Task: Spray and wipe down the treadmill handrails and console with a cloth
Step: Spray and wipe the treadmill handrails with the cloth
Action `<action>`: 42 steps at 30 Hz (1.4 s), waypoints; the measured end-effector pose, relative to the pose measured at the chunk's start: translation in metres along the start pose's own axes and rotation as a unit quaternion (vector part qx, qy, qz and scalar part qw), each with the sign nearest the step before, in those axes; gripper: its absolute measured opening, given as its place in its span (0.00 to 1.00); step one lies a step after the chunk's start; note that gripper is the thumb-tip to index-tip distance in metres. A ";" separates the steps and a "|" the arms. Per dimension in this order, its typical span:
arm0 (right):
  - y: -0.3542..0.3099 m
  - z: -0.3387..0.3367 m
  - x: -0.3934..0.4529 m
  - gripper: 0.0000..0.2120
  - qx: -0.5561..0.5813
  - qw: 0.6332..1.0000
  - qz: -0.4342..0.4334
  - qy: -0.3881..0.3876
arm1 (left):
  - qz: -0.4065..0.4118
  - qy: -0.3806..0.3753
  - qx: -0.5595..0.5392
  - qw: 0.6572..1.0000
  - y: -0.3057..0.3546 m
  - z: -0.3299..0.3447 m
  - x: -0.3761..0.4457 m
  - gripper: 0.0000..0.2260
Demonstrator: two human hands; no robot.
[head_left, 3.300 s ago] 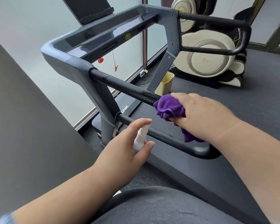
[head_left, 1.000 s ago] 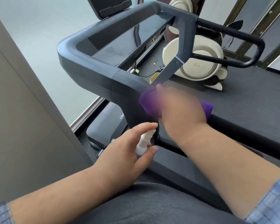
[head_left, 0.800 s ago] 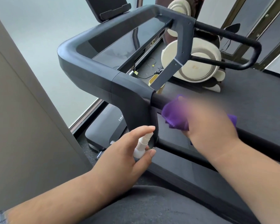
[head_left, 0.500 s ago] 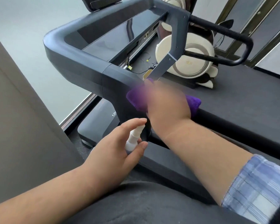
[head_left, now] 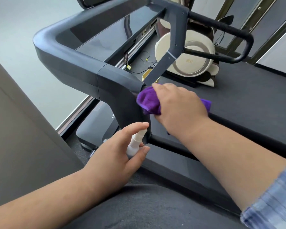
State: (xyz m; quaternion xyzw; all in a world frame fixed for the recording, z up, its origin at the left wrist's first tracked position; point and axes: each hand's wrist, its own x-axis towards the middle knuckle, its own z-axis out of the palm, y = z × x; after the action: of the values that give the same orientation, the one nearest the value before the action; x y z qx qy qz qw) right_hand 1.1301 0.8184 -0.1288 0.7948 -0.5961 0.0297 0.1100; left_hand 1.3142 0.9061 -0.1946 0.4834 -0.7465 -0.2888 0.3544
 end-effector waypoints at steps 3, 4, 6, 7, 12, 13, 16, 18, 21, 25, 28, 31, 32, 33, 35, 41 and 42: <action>-0.018 0.002 0.019 0.34 -0.011 1.000 -0.006 0.003 | 0.016 -0.011 0.013 1.000 0.005 0.002 0.003 0.25; -0.019 0.001 0.021 0.33 -0.014 1.000 -0.002 -0.001 | 0.024 -0.015 0.019 0.999 0.006 0.003 0.004 0.25; -0.013 -0.003 0.019 0.30 0.009 1.000 -0.001 -0.016 | 0.032 -0.021 0.022 0.999 0.007 0.004 0.006 0.25; -0.006 -0.007 0.017 0.26 0.037 0.999 0.005 -0.028 | 0.033 -0.021 0.019 0.999 0.008 0.004 0.007 0.25; 0.046 -0.035 0.022 0.12 0.215 0.941 0.101 -0.242 | 0.031 -0.017 0.009 0.999 0.002 0.001 0.002 0.25; 0.055 -0.039 0.025 0.12 0.247 0.920 0.118 -0.280 | 0.029 -0.016 0.005 0.999 0.000 -0.001 0.000 0.25; 0.058 -0.046 0.035 0.11 0.282 0.892 0.111 -0.336 | 0.021 -0.009 -0.010 1.000 -0.005 -0.005 -0.005 0.24; 0.041 -0.046 0.046 0.12 0.252 0.910 0.087 -0.318 | 0.016 0.003 -0.024 1.000 -0.006 -0.008 -0.006 0.22; 0.006 -0.036 0.057 0.13 0.177 0.957 0.052 -0.223 | 0.025 0.004 -0.040 0.999 -0.003 -0.005 -0.001 0.22; 0.003 -0.026 0.053 0.15 0.156 0.970 0.044 -0.181 | 0.058 -0.033 -0.038 0.997 0.010 0.011 0.010 0.24; 0.044 -0.034 0.038 0.15 0.218 0.938 0.087 -0.256 | 0.083 -0.043 -0.039 0.995 0.018 0.018 0.016 0.24; 0.075 -0.030 0.026 0.14 0.313 0.885 0.102 -0.328 | 0.094 -0.042 -0.038 0.994 0.016 0.019 0.018 0.24; 0.077 -0.029 0.027 0.17 0.342 0.873 0.102 -0.334 | 0.091 -0.039 -0.040 0.994 0.013 0.019 0.018 0.24; 0.078 -0.028 0.030 0.19 0.353 0.868 0.101 -0.333 | 0.087 -0.036 -0.039 0.995 0.010 0.019 0.017 0.24; 0.067 -0.030 0.040 0.17 0.345 0.875 0.085 -0.329 | 0.084 -0.031 -0.032 0.995 0.004 0.019 0.015 0.23; 0.002 -0.019 0.054 0.13 0.151 0.979 0.030 -0.136 | 0.131 -0.024 -0.062 0.989 0.015 0.028 0.023 0.23; 0.001 -0.015 0.051 0.14 0.149 0.982 0.032 -0.115 | 0.146 -0.022 -0.074 0.986 0.017 0.029 0.025 0.22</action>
State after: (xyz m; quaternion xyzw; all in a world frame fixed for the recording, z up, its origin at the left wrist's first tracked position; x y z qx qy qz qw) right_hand 1.1452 0.7737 -0.1052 0.7810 -0.6187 0.0297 -0.0800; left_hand 1.2744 0.8914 -0.1922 0.3350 -0.7934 -0.2993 0.4108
